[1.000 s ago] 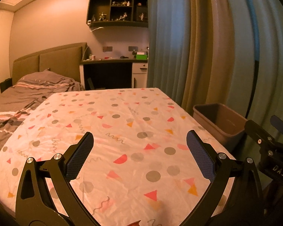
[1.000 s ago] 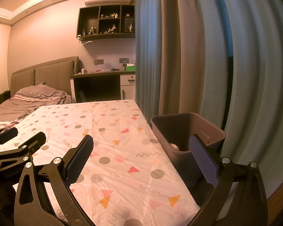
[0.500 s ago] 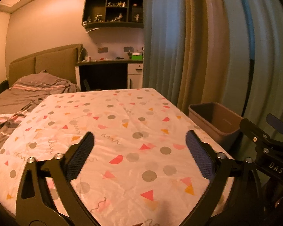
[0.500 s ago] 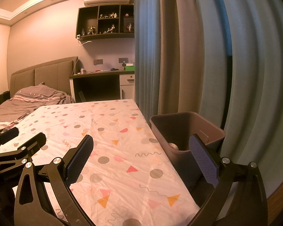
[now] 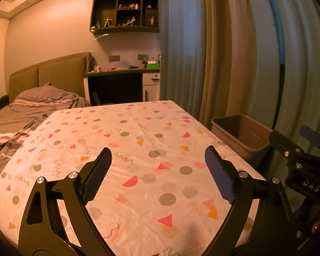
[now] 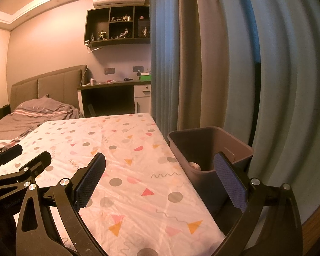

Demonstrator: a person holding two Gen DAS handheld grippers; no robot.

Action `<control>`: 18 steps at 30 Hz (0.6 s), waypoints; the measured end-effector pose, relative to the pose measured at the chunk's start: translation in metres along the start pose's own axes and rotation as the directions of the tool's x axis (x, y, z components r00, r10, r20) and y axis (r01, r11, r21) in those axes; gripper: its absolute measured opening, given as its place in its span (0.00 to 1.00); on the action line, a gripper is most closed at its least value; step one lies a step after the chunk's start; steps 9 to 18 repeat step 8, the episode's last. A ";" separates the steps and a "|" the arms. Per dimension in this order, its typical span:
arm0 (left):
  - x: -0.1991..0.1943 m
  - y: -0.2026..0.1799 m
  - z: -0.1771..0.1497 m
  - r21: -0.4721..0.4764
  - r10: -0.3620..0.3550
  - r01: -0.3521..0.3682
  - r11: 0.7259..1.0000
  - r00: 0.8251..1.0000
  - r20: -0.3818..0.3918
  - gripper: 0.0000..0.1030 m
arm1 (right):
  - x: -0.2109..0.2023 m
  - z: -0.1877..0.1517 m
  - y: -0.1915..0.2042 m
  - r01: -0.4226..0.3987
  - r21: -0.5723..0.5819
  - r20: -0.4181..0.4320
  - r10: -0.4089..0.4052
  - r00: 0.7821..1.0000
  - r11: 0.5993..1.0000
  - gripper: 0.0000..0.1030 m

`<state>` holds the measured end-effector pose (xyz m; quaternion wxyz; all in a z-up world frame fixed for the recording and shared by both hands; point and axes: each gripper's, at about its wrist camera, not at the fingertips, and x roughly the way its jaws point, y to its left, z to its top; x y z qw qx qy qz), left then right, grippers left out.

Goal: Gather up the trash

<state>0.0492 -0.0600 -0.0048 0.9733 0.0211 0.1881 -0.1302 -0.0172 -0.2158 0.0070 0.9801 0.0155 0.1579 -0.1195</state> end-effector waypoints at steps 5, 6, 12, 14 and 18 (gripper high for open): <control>0.000 0.001 -0.001 -0.001 0.012 -0.012 1.000 1.000 0.000 0.92 | -0.001 0.000 -0.003 0.001 0.010 -0.001 -0.001 1.000 1.000 0.94; 0.000 0.001 -0.001 -0.002 0.013 -0.013 1.000 1.000 0.000 0.93 | -0.002 0.000 -0.002 0.002 0.011 0.000 -0.002 1.000 1.000 0.94; -0.001 0.002 -0.001 -0.007 0.015 -0.015 1.000 1.000 -0.001 0.93 | -0.002 0.001 -0.003 0.002 0.011 0.001 -0.002 1.000 1.000 0.94; -0.001 0.002 -0.001 -0.007 0.015 -0.015 1.000 1.000 -0.001 0.93 | -0.002 0.001 -0.003 0.002 0.011 0.001 -0.002 1.000 1.000 0.94; -0.001 0.002 -0.001 -0.007 0.015 -0.015 1.000 1.000 -0.001 0.93 | -0.002 0.001 -0.003 0.002 0.011 0.001 -0.002 1.000 1.000 0.94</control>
